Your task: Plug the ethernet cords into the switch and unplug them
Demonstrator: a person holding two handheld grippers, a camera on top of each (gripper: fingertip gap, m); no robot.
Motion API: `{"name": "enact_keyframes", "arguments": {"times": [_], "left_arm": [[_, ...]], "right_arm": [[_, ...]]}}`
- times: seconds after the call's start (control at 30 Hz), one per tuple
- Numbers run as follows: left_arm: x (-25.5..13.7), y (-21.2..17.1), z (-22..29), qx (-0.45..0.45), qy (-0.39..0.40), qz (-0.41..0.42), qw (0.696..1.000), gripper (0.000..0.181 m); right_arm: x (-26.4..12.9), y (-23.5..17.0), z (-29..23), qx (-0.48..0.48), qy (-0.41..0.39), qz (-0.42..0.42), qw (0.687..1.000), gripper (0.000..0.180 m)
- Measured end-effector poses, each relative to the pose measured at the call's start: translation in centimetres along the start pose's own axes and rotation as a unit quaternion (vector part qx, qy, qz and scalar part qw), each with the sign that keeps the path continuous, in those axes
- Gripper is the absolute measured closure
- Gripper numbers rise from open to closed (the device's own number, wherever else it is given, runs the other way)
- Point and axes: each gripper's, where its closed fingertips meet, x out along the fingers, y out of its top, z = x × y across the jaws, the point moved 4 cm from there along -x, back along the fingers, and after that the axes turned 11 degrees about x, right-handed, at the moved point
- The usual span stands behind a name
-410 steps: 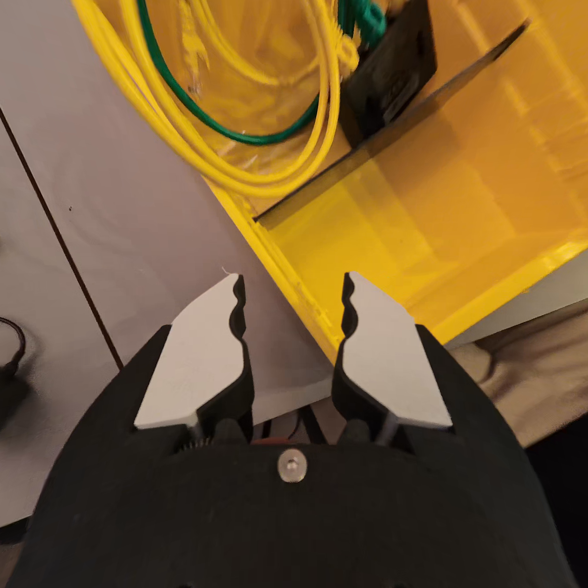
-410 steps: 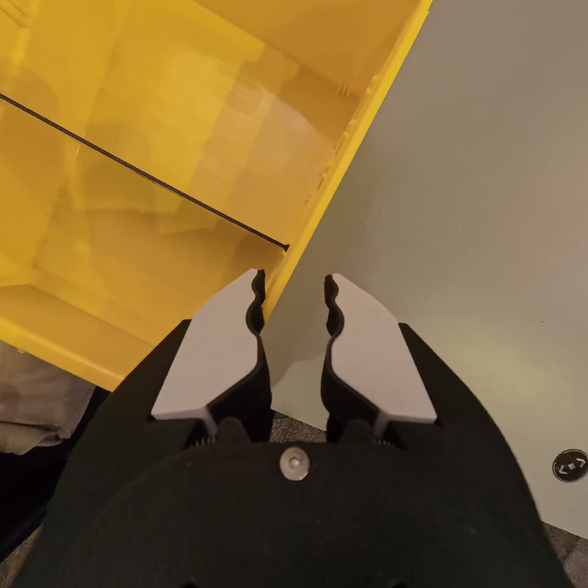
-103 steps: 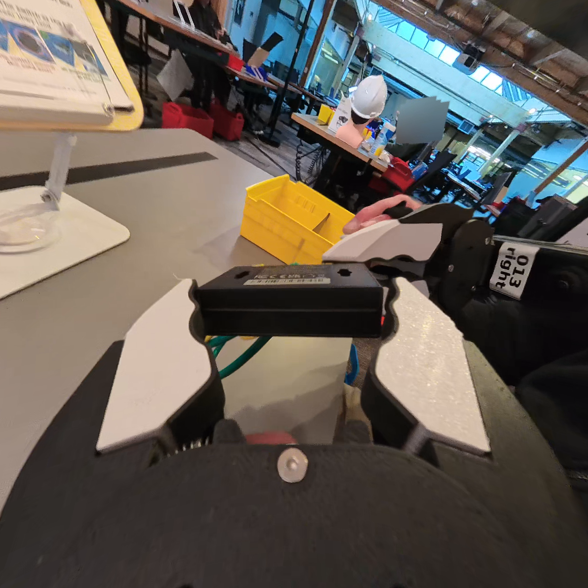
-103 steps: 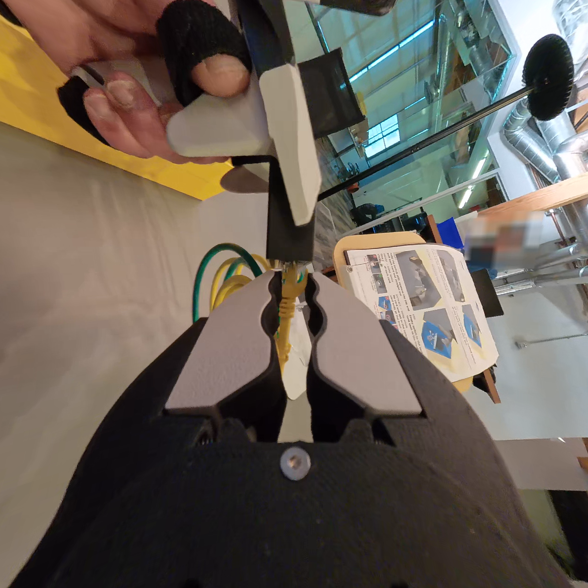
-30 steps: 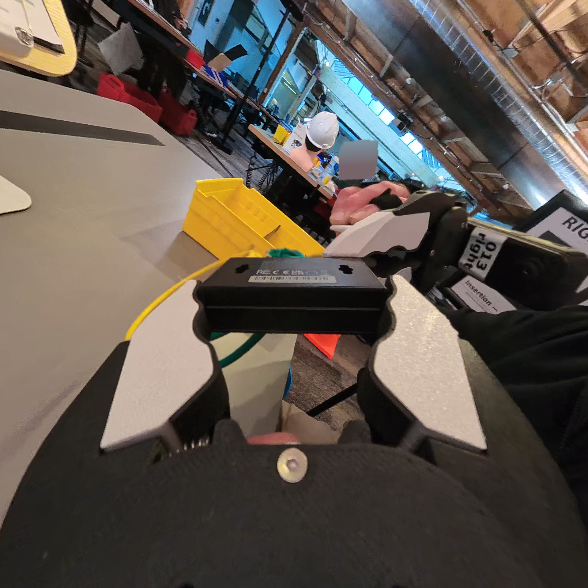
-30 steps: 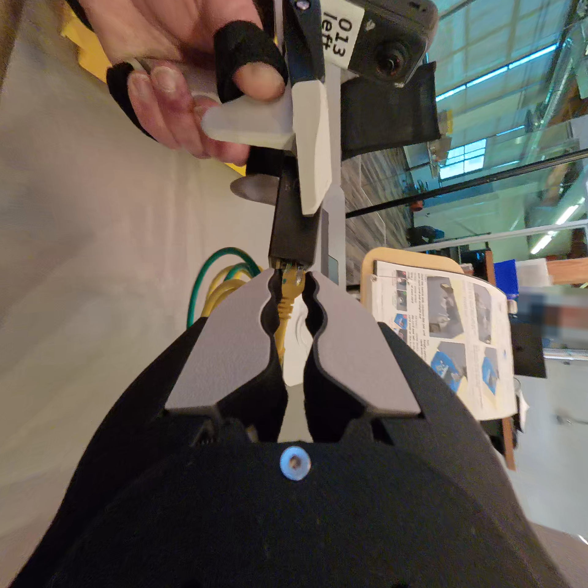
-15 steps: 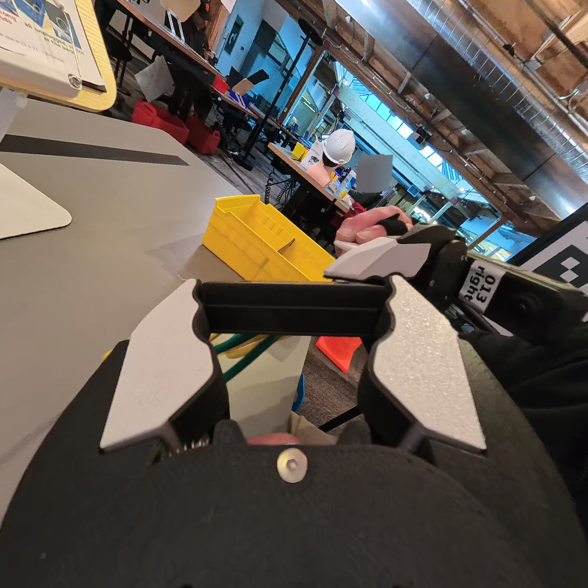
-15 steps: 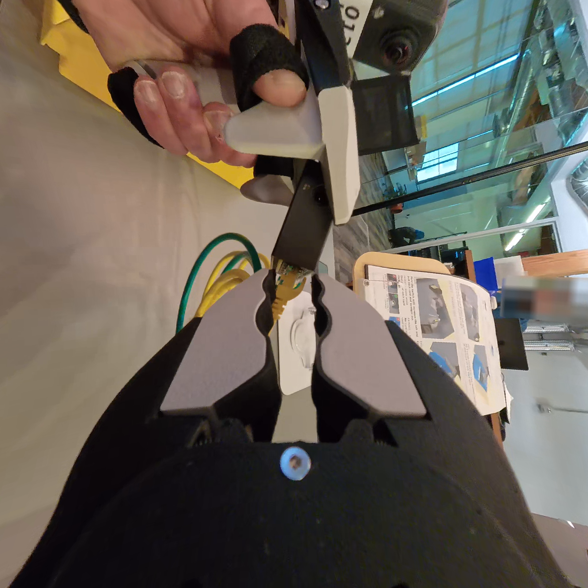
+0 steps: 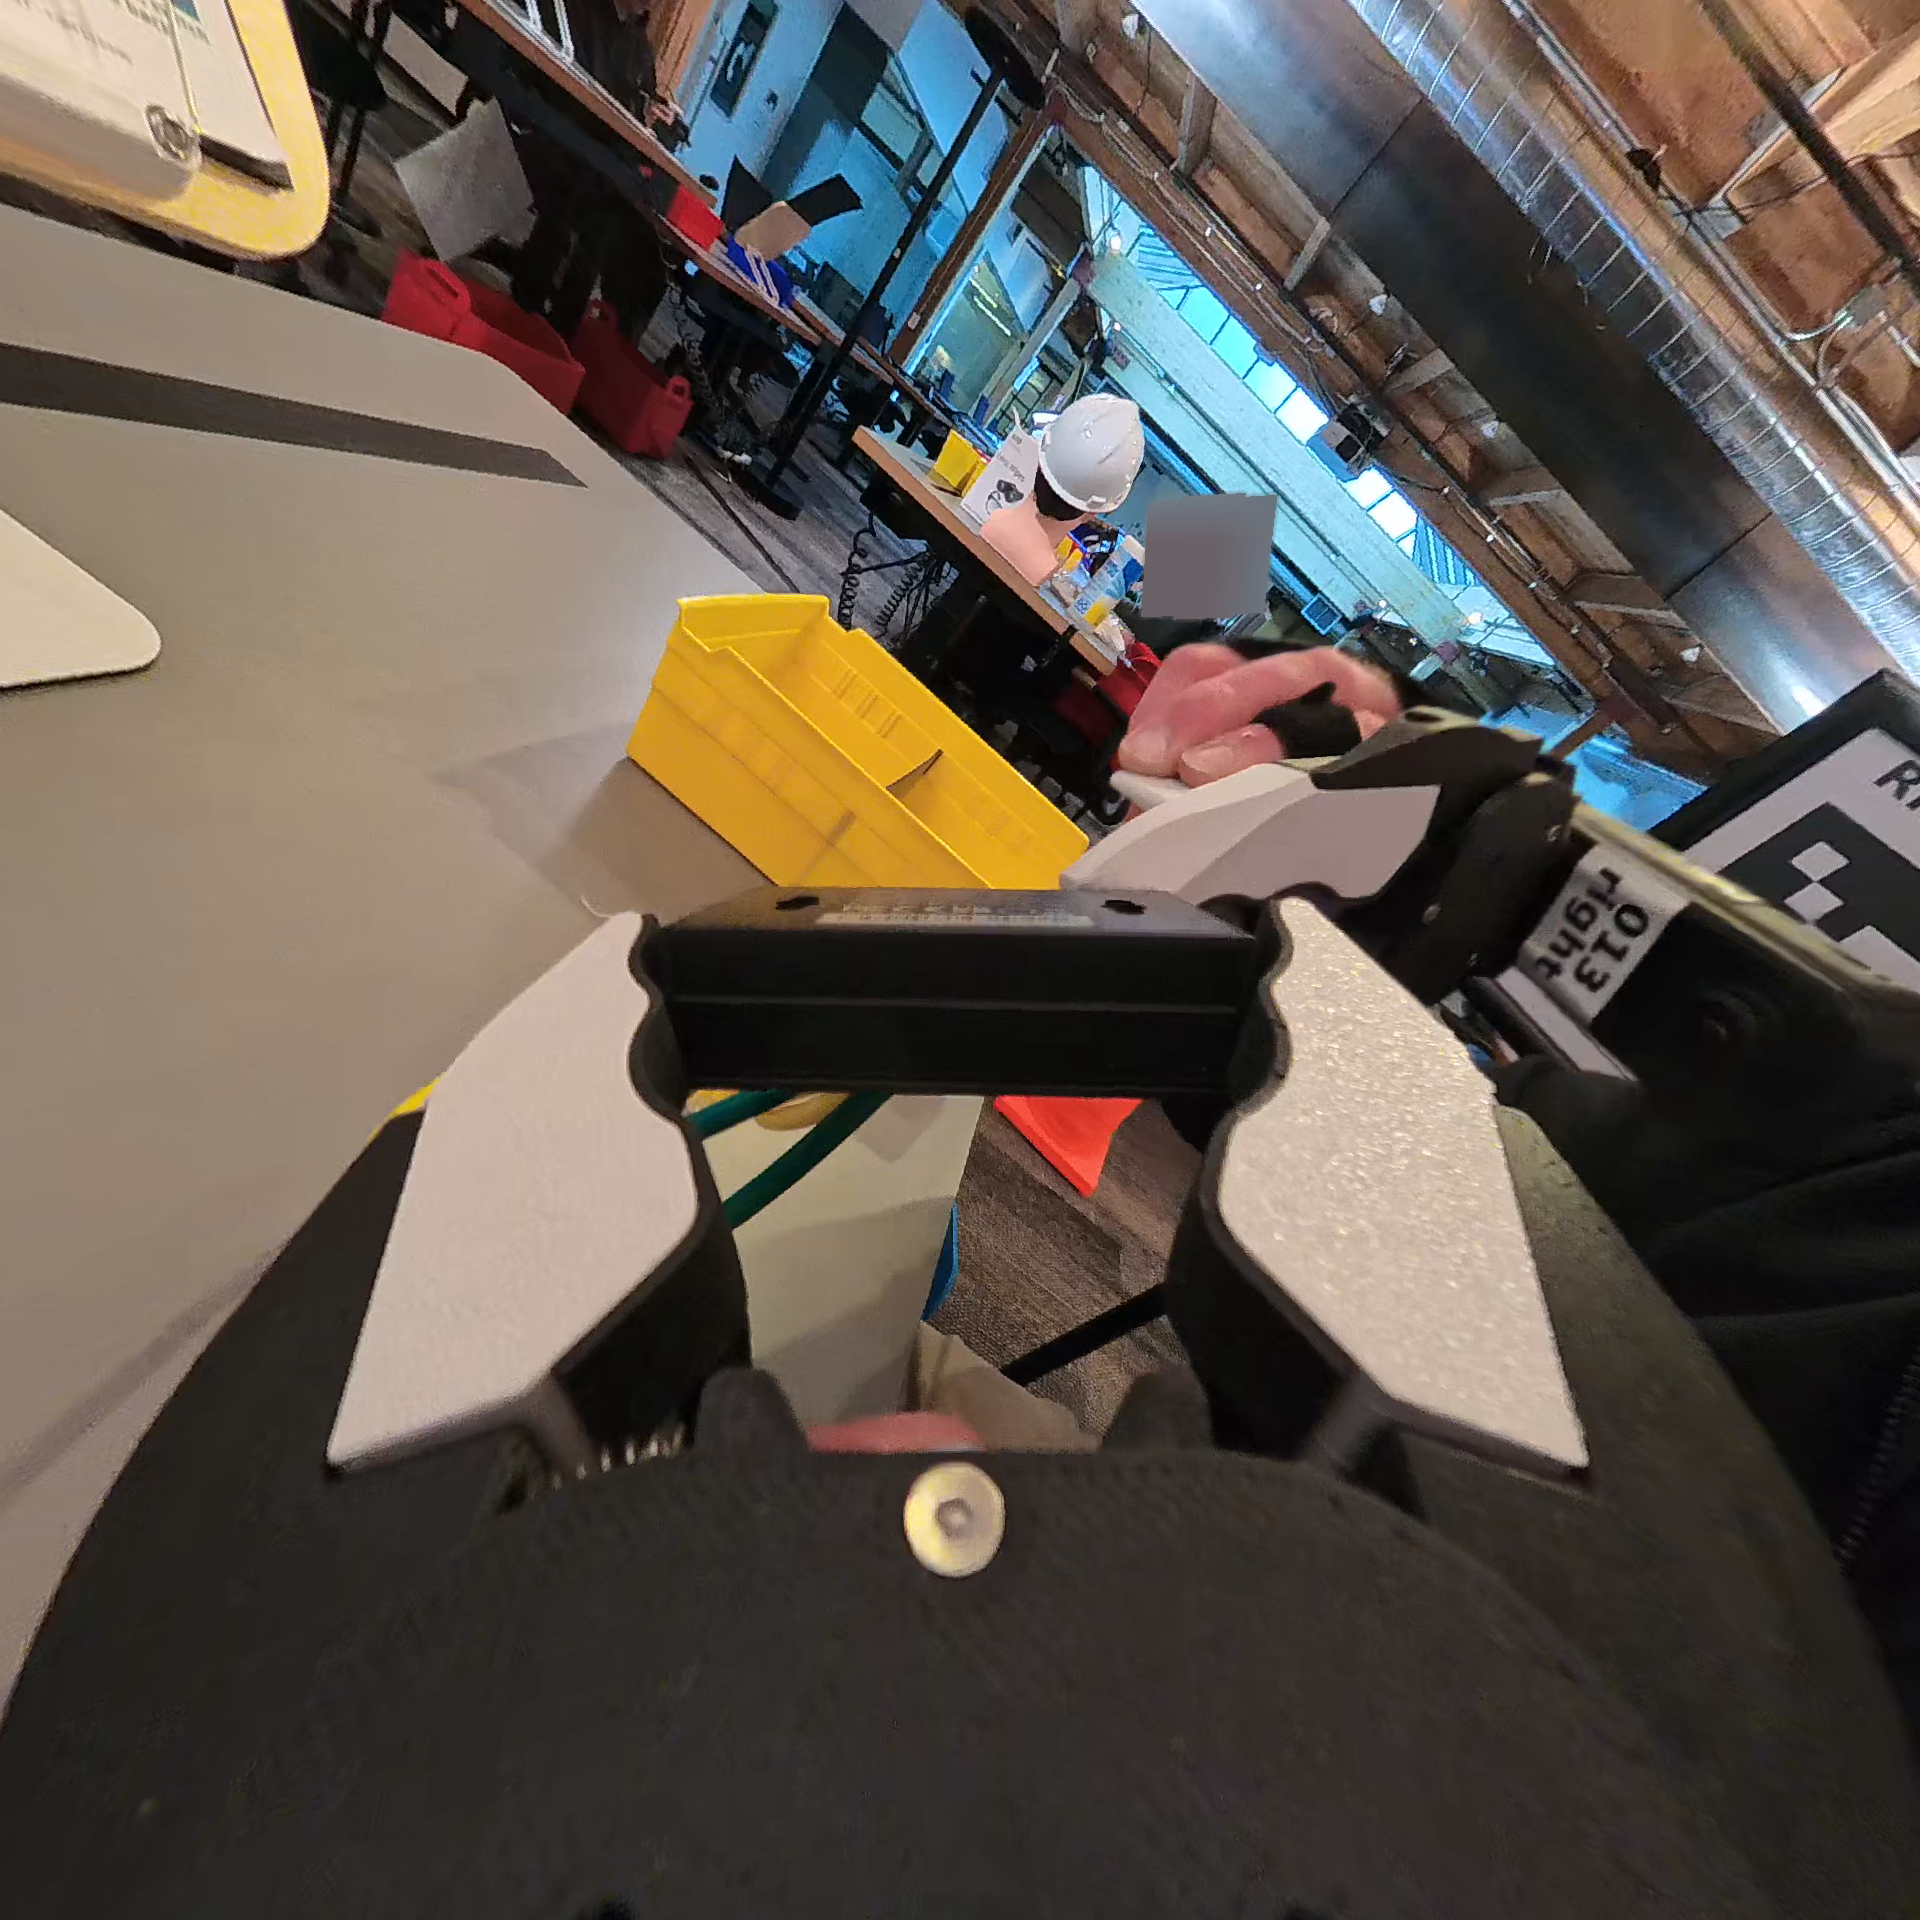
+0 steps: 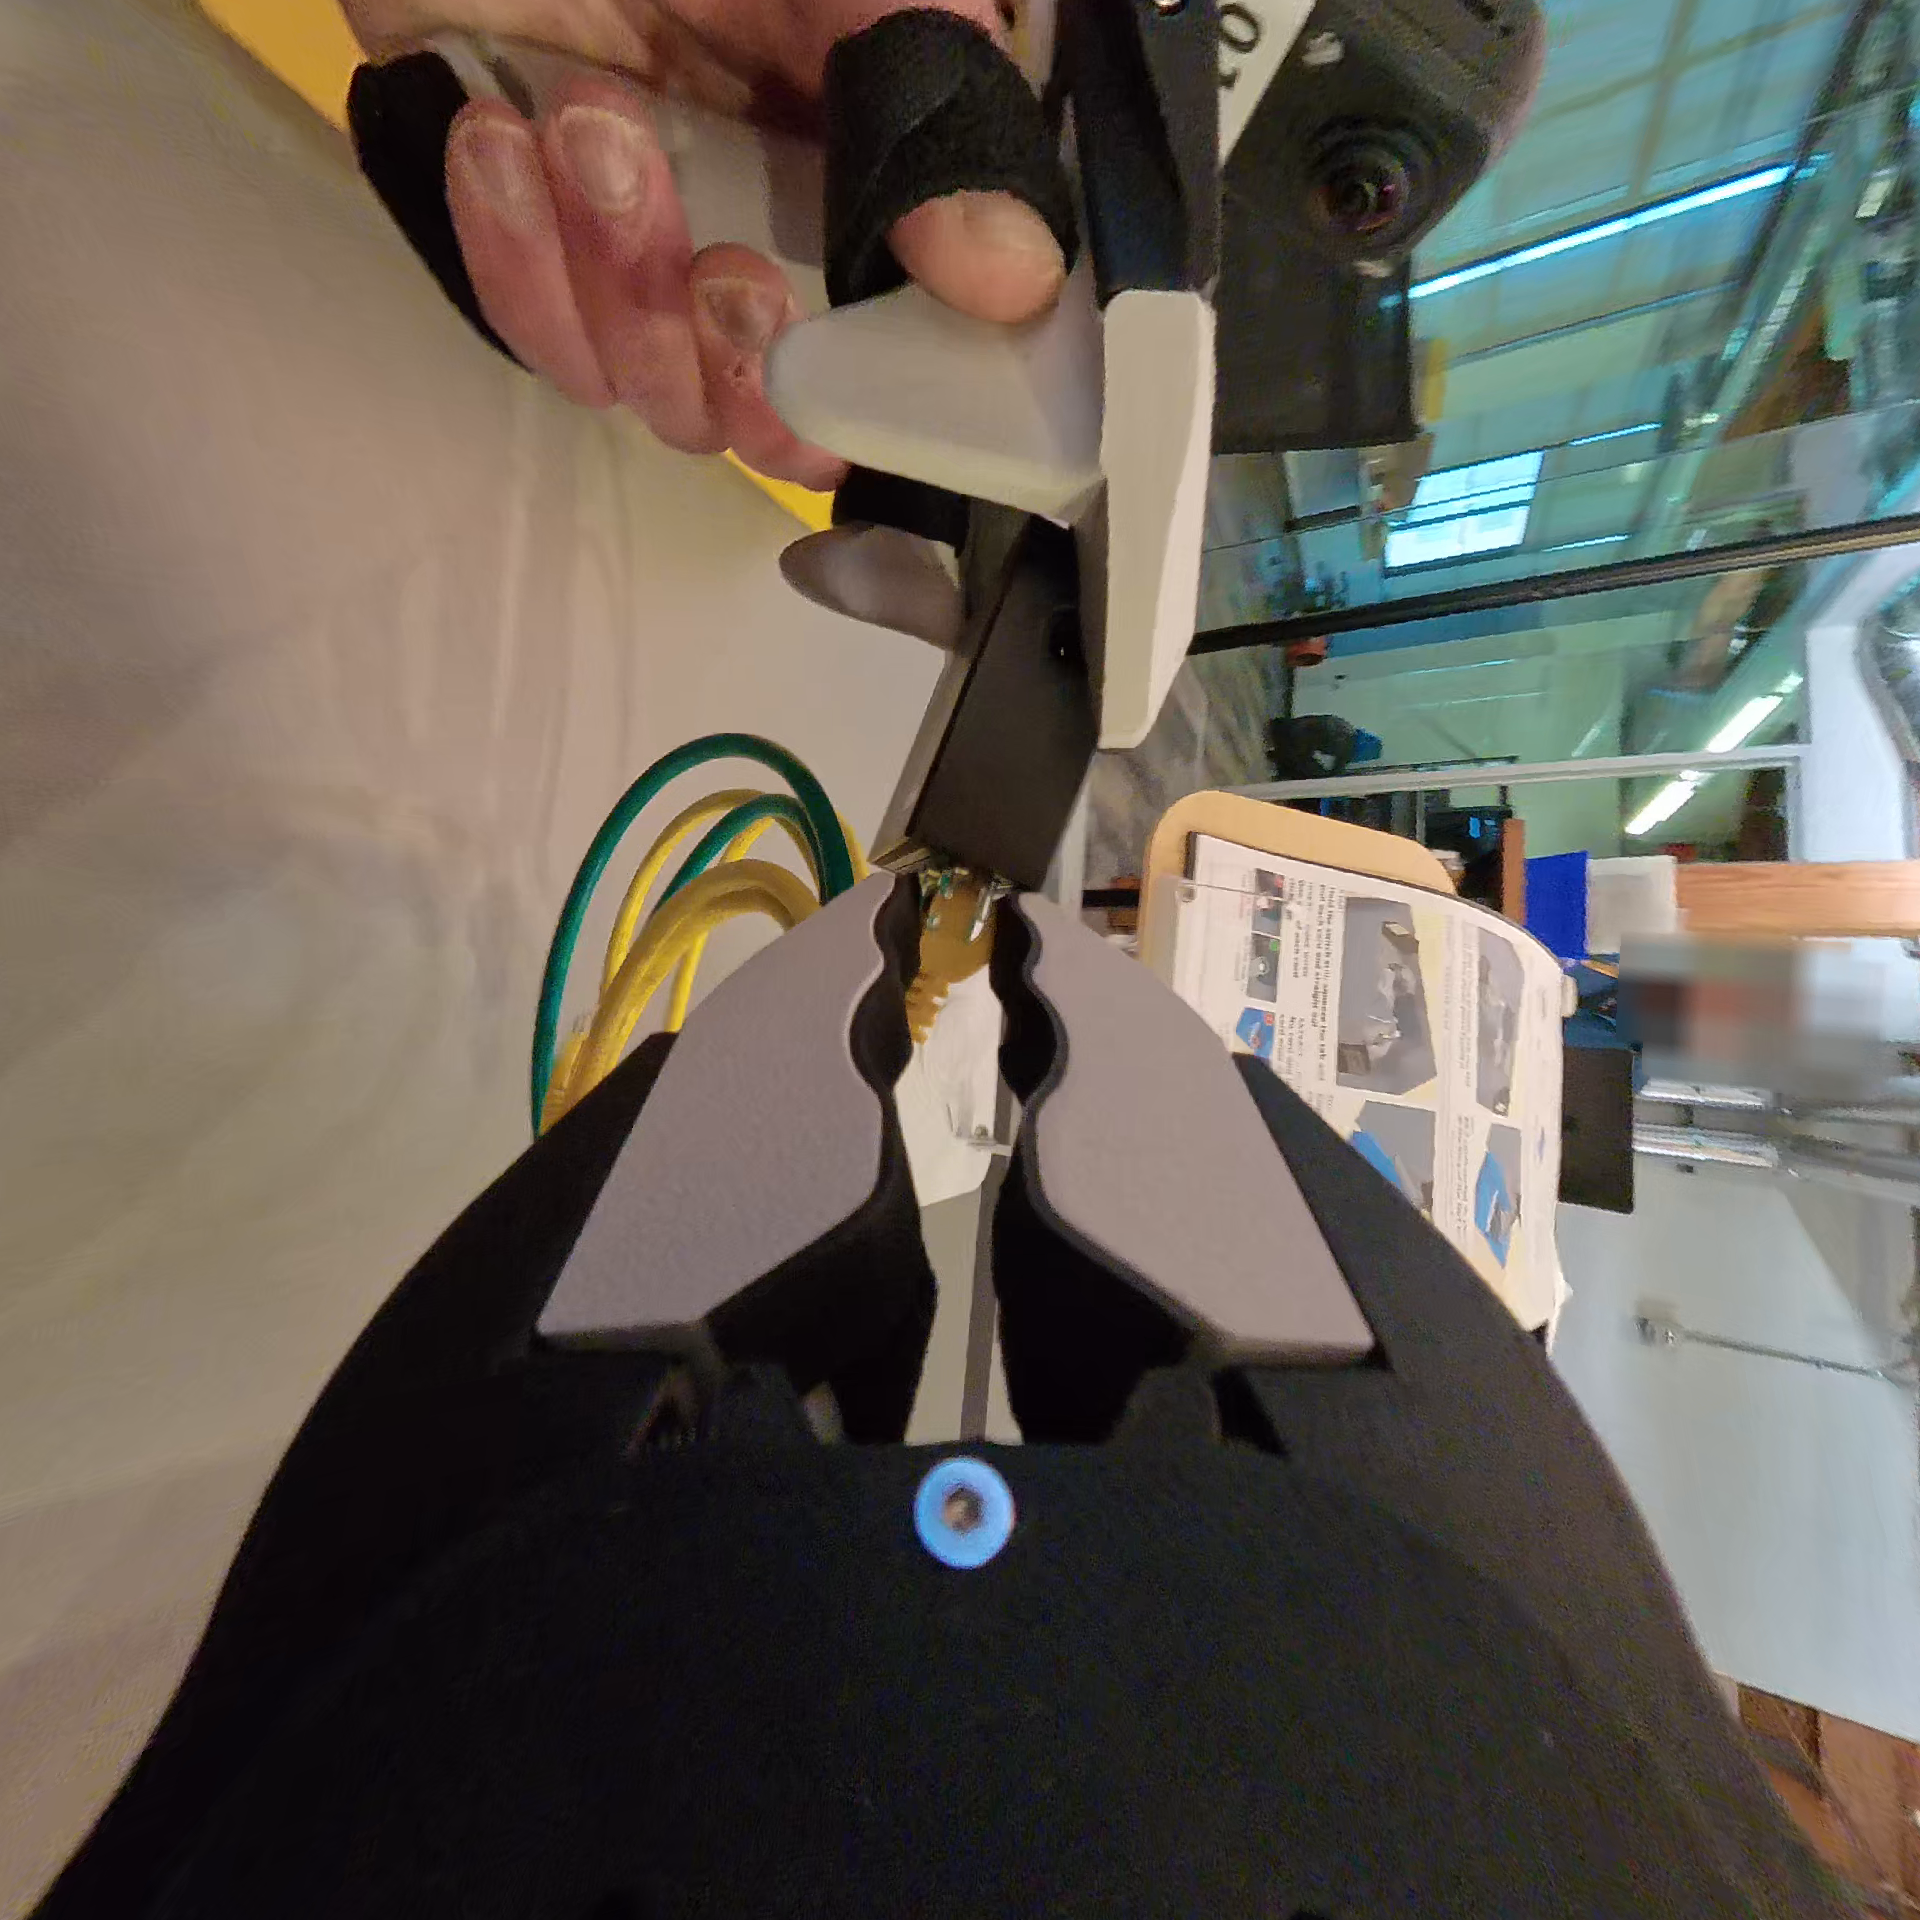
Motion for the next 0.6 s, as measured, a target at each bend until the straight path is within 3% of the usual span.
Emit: {"name": "enact_keyframes", "arguments": {"times": [0.2,0.33,0.47,0.6], "left_arm": [[0.4,0.0,0.4,0.005,-0.018,0.003,1.0,0.078],[0.3,0.3,0.7,0.03,0.004,0.007,1.0,0.078],[0.1,0.5,0.7,0.021,0.0,0.005,1.0,0.079],[0.2,0.7,0.7,0.006,-0.019,0.016,1.0,0.079]], "right_arm": [[-0.7,0.0,0.7,-0.014,0.041,-0.017,0.999,0.167],[-0.7,-0.2,1.1,0.034,0.015,-0.008,0.999,0.167],[-0.7,0.1,0.6,0.024,-0.011,-0.016,1.0,0.167],[-1.0,0.2,1.0,0.09,0.027,0.052,0.994,0.166]]}}
